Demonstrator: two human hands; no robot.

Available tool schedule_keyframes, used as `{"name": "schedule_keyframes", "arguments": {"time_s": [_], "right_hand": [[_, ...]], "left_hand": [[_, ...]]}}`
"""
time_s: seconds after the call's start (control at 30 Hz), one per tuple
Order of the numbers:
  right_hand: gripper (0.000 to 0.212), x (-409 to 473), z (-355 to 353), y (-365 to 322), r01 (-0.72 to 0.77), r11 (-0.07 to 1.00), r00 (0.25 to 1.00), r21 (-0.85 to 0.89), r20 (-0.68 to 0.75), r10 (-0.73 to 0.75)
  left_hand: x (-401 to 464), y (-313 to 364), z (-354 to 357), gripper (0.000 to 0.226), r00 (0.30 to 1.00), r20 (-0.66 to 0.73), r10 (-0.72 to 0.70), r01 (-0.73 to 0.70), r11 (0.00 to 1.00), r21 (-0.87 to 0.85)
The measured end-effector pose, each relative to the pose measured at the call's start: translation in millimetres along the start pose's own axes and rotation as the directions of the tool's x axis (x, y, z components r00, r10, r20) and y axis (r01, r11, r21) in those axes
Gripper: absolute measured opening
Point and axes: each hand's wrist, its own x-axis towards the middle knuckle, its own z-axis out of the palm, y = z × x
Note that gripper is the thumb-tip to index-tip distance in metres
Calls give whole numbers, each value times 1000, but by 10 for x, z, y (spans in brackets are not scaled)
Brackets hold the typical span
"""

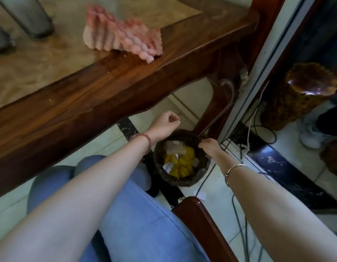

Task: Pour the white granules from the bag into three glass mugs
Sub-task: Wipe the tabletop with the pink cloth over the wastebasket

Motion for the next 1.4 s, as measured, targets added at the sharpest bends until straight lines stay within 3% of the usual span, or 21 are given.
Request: {"name": "schedule_keyframes", "arguments": {"time_s": [0.2,0.33,0.57,0.73,1.0,1.27,1.4], "right_hand": [[49,246,213,306,-247,964,968,97,72,241],[60,396,280,499,-339,935,936,101,139,324],[47,330,417,619,-458,837,885,300,249,395],[60,340,505,755,-494,824,866,279,237,439],[43,362,544,700,-512,785,856,348,280,434],[57,242,493,525,-426,750,875,507,20,483],[33,73,369,449,-344,836,909,427,-72,411]], "left_hand": [[248,-286,76,22,997,15,-69,69,997,22],[341,-425,103,20,992,31,-119,119,993,-1],[418,-554,118,18,984,56,-170,172,985,-28],[408,-652,166,18,979,77,-189,192,981,-36],[332,-619,98,17,978,95,-186,188,982,-14],[121,-438,-63,25,984,74,-164,163,986,20],[-46,-336,-133,25,985,89,-147,144,989,40]]}}
